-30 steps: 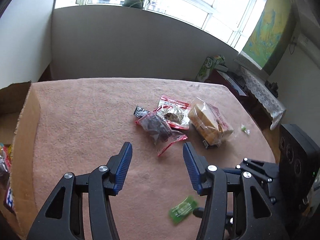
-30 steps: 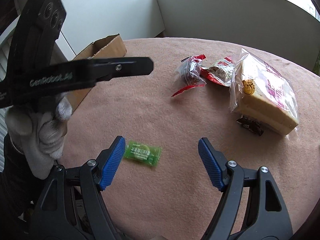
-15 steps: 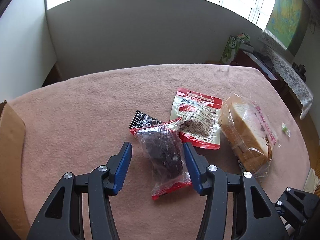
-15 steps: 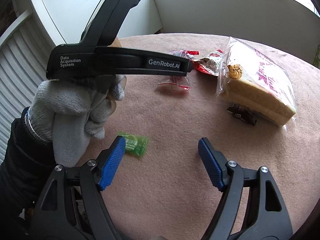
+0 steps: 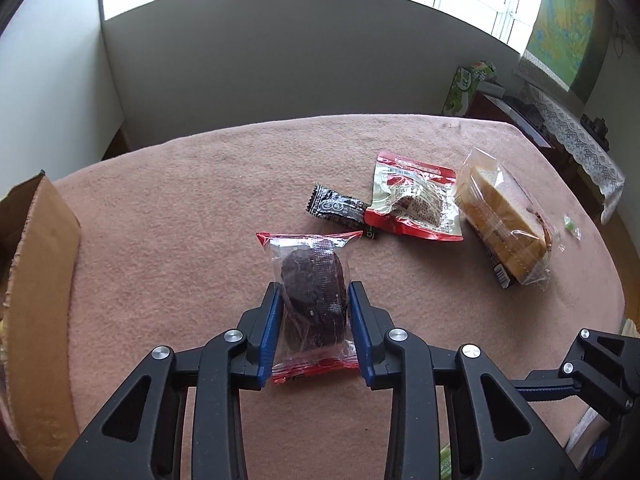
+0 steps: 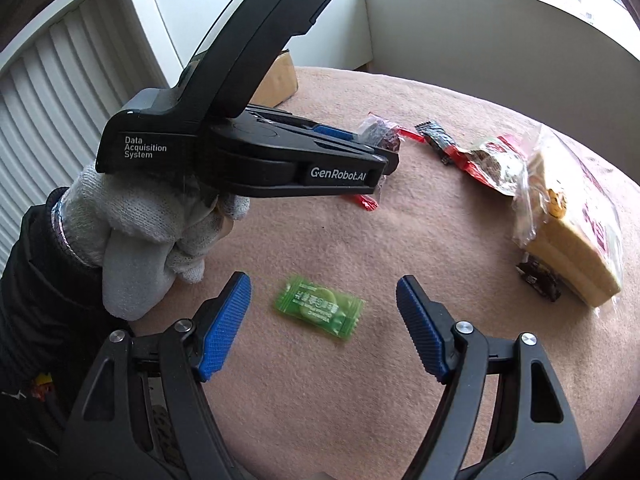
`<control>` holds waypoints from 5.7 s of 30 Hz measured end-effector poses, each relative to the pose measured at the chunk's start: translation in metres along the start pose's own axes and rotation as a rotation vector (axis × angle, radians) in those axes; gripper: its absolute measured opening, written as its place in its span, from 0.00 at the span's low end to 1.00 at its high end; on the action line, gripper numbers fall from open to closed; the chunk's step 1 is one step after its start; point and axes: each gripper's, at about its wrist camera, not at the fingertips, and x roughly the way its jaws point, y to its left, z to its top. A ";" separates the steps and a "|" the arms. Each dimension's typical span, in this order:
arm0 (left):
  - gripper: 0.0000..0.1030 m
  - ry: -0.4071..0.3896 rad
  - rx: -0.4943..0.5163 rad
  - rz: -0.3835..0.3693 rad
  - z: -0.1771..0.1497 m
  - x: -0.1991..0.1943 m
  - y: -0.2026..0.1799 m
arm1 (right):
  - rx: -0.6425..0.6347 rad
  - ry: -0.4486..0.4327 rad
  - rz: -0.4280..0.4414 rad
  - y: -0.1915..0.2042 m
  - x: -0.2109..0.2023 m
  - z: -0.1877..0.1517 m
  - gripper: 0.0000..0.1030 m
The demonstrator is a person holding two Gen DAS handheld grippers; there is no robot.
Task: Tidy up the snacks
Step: 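Close the left gripper on the bagged dark pastry while the right gripper grasps the green candy, then carry both snacks into the cardboard box and open both grippers, then move both tools to opposite sides of the bagged bread loaf, then close both grippers on the bagged bread loaf and lift it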
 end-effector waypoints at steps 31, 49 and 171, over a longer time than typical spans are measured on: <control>0.28 -0.043 -0.019 0.043 -0.034 -0.029 0.022 | -0.075 0.088 -0.155 0.022 0.024 0.006 0.24; 0.28 -0.143 -0.037 -0.002 -0.043 -0.068 0.027 | 0.145 -0.066 -0.187 -0.009 -0.014 0.036 0.20; 0.45 -0.114 -0.006 -0.261 0.025 0.003 -0.092 | 0.759 -0.160 -0.034 -0.203 -0.040 -0.005 0.60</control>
